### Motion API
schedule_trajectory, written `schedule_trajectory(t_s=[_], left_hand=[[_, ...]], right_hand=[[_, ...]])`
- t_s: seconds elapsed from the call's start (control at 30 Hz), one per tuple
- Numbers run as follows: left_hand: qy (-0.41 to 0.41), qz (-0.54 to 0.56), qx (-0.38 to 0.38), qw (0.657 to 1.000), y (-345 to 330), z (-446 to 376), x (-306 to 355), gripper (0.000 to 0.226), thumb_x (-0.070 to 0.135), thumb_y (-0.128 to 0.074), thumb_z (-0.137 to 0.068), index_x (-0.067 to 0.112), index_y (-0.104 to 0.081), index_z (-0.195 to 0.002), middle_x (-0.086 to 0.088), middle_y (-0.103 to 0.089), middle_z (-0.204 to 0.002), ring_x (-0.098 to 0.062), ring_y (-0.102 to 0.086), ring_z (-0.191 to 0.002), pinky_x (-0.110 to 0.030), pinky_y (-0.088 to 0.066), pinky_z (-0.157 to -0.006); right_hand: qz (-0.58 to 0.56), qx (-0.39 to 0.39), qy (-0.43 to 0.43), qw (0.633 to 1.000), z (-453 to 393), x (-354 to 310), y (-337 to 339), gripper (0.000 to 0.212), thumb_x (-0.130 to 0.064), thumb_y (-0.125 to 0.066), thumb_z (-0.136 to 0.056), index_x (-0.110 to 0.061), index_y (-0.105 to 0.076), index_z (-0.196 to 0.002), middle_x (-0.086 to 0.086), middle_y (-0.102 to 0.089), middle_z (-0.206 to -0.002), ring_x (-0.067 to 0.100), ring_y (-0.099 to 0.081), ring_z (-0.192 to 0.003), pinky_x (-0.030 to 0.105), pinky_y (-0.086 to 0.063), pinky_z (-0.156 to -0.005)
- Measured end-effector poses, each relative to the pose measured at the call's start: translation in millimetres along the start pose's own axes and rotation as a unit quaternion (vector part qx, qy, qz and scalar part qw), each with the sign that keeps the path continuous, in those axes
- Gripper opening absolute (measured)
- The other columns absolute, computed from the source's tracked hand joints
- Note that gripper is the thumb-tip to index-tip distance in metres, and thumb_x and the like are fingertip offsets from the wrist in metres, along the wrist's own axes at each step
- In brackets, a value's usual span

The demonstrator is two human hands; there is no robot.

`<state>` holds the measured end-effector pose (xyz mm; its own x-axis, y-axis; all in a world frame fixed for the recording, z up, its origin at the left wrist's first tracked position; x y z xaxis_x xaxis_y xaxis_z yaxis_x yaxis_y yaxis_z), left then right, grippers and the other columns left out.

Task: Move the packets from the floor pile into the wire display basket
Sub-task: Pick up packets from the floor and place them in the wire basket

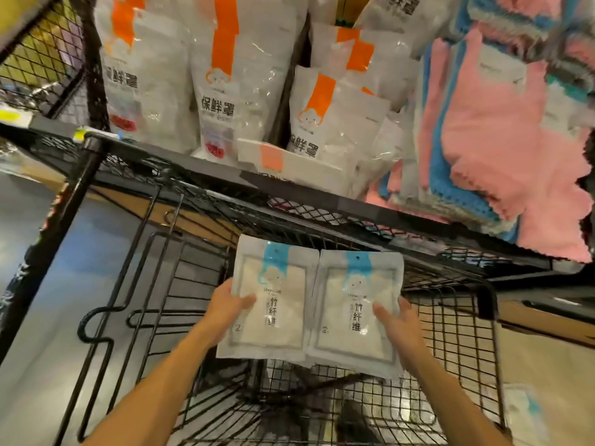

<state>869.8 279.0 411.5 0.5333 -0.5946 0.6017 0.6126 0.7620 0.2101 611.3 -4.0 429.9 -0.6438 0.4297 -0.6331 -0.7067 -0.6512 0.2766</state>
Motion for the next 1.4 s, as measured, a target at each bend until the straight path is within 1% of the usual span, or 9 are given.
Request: schedule_trajectory(t_s=[0.17, 0.3, 0.43, 0.57, 0.8, 1.03, 1.2, 1.33, 1.4], left_hand=[[-0.046, -0.09, 0.051, 0.994, -6.2, -14.9, 2.1, 0.04, 0.006, -0.07, -0.094, 0.014, -0.05, -0.127, 0.001, -0.063, -0.113, -0.022, -0.063, -0.107, -0.035, -0.055, -0.087], [-0.145, -0.235, 0.1, 0.956, -14.5, -19.7, 14.0, 0.059, 0.017, -0.068, -0.094, 0.022, -0.04, -0.146, 0.0, -0.05, -0.118, -0.017, -0.05, -0.107, -0.037, -0.049, -0.092], [-0.181, -0.421, 0.132, 0.879, -30.6, -14.2, 20.5, 0.045, 0.026, -0.06, -0.098, 0.013, -0.052, -0.141, -0.017, -0.044, -0.131, -0.031, -0.047, -0.114, -0.044, -0.049, -0.1], [-0.207, -0.52, 0.138, 0.817, -37.7, -4.7, 36.6, 0.046, 0.034, -0.055, -0.098, 0.015, -0.052, -0.14, -0.014, -0.049, -0.137, -0.03, -0.046, -0.124, -0.043, -0.042, -0.109], [-0.261, -0.528, 0.183, 0.787, -38.2, 55.0, 93.5, 0.059, 0.049, -0.041, -0.096, 0.016, -0.055, -0.143, -0.012, -0.058, -0.139, -0.03, -0.053, -0.127, -0.045, -0.043, -0.107], [-0.292, -0.508, 0.242, 0.773, -39.0, 160.3, 171.8, 0.061, 0.051, -0.048, -0.102, 0.017, -0.045, -0.153, -0.013, -0.044, -0.157, -0.03, -0.039, -0.146, -0.043, -0.029, -0.12], [-0.325, -0.479, 0.304, 0.757, -37.3, 258.2, 239.9, 0.059, 0.052, -0.048, -0.101, 0.016, -0.051, -0.149, -0.013, -0.052, -0.151, -0.03, -0.047, -0.139, -0.043, -0.038, -0.114], [-0.352, -0.449, 0.334, 0.75, -40.8, 333.7, 279.5, 0.053, 0.054, -0.043, -0.102, 0.019, -0.058, -0.138, -0.004, -0.063, -0.132, -0.026, -0.061, -0.116, -0.04, -0.051, -0.095], [-0.365, -0.441, 0.339, 0.746, -45.5, 366.1, 293.0, 0.056, 0.055, -0.041, -0.103, 0.018, -0.056, -0.142, -0.005, -0.06, -0.138, -0.027, -0.059, -0.122, -0.041, -0.048, -0.1]], right_hand=[[0.146, 0.079, 0.024, 0.986, -10.0, 10.2, 3.2, 0.027, -0.026, -0.067, -0.098, -0.016, -0.046, -0.111, 0.006, -0.07, -0.091, 0.026, -0.074, -0.076, 0.047, -0.065, -0.063], [0.223, 0.125, 0.047, 0.966, -13.4, 15.0, 2.3, 0.048, -0.026, -0.068, -0.098, -0.01, -0.037, -0.131, 0.001, -0.066, -0.091, 0.02, -0.07, -0.07, 0.038, -0.062, -0.055], [0.392, 0.16, 0.089, 0.901, -9.4, 9.6, -6.0, 0.068, -0.043, -0.065, -0.096, -0.006, -0.029, -0.141, 0.02, -0.06, -0.125, 0.034, -0.065, -0.105, 0.05, -0.061, -0.081], [0.49, 0.163, 0.14, 0.845, -2.8, -19.0, -5.5, 0.075, -0.05, -0.064, -0.093, -0.008, -0.035, -0.147, 0.018, -0.048, -0.144, 0.036, -0.049, -0.131, 0.053, -0.045, -0.106], [0.548, 0.124, 0.24, 0.792, 29.1, -83.5, 2.7, 0.066, -0.06, -0.049, -0.096, -0.022, -0.043, -0.149, 0.007, -0.046, -0.156, 0.03, -0.043, -0.142, 0.05, -0.033, -0.118], [0.537, 0.125, 0.34, 0.762, 96.8, -181.5, 31.8, 0.071, -0.067, -0.043, -0.095, -0.022, -0.046, -0.149, 0.005, -0.053, -0.151, 0.029, -0.05, -0.137, 0.05, -0.037, -0.116], [0.48, 0.141, 0.429, 0.752, 171.6, -261.1, 65.5, 0.061, -0.066, -0.047, -0.092, -0.018, -0.062, -0.127, 0.007, -0.066, -0.128, 0.033, -0.06, -0.119, 0.047, -0.048, -0.098], [0.459, 0.154, 0.473, 0.736, 237.8, -308.3, 101.2, 0.061, -0.064, -0.052, -0.096, -0.021, -0.057, -0.139, 0.004, -0.064, -0.137, 0.031, -0.058, -0.124, 0.042, -0.047, -0.1], [0.461, 0.159, 0.474, 0.734, 268.5, -323.2, 121.4, 0.066, -0.066, -0.048, -0.097, -0.024, -0.05, -0.147, 0.002, -0.058, -0.146, 0.031, -0.055, -0.129, 0.042, -0.047, -0.101]])
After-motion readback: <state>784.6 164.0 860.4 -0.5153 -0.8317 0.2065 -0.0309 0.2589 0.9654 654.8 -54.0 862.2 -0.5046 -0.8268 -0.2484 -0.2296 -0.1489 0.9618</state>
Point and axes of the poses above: each hand's wrist, its own z-axis away from the middle knuckle, its own y-axis out of the back of the hand, x = y × z, the point moved 10 cm from there along -z, towards the middle knuckle
